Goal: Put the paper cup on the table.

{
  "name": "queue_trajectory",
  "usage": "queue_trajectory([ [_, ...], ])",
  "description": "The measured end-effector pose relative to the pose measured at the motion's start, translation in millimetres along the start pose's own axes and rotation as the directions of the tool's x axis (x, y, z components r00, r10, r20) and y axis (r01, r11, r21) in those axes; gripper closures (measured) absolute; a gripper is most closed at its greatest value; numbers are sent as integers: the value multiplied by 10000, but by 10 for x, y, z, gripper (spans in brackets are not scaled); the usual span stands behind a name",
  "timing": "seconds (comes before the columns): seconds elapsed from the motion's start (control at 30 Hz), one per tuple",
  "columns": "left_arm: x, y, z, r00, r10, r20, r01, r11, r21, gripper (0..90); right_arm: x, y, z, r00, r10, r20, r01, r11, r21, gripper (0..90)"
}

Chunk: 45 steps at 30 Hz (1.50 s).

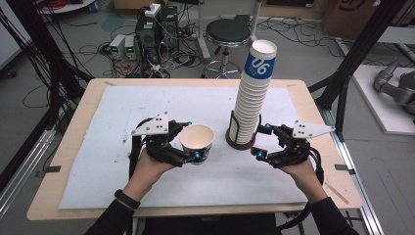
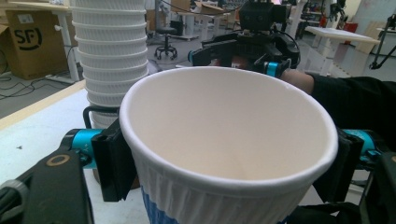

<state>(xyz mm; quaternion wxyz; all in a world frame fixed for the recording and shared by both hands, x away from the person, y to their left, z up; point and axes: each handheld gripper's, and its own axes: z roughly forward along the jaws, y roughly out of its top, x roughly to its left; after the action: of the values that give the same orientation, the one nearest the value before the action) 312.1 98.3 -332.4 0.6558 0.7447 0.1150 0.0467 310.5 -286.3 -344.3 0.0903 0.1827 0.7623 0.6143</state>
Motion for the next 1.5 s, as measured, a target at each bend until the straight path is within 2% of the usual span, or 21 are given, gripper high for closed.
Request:
queue_trajectory([
  [0.23,16,-8,-50,10000,-36,-33,37,10000,38,226,-44,-14,-66,9995,3,332,-3,10000,-25,191],
  [0.5,48,-18,-159,9985,102,-539,-93,9998,173,224,-114,-14,-153,9982,117,591,-105,9997,-205,191],
  [0.73,91,-17,-269,9925,361,-1170,-322,9989,344,224,-141,-22,-199,9973,171,720,-153,9996,-253,191],
  [0.9,158,-36,-364,9892,249,-1446,-228,9996,167,223,-167,-29,-217,9959,277,856,-256,9993,-256,191],
  [1.23,260,-31,-552,9771,323,-2101,-317,9995,63,223,-169,-30,-227,9952,286,935,-258,9992,-319,191],
  [1.5,346,-47,-667,9636,315,-2655,-314,9995,48,223,-189,-32,-259,9937,310,1076,-272,9990,-368,191],
])
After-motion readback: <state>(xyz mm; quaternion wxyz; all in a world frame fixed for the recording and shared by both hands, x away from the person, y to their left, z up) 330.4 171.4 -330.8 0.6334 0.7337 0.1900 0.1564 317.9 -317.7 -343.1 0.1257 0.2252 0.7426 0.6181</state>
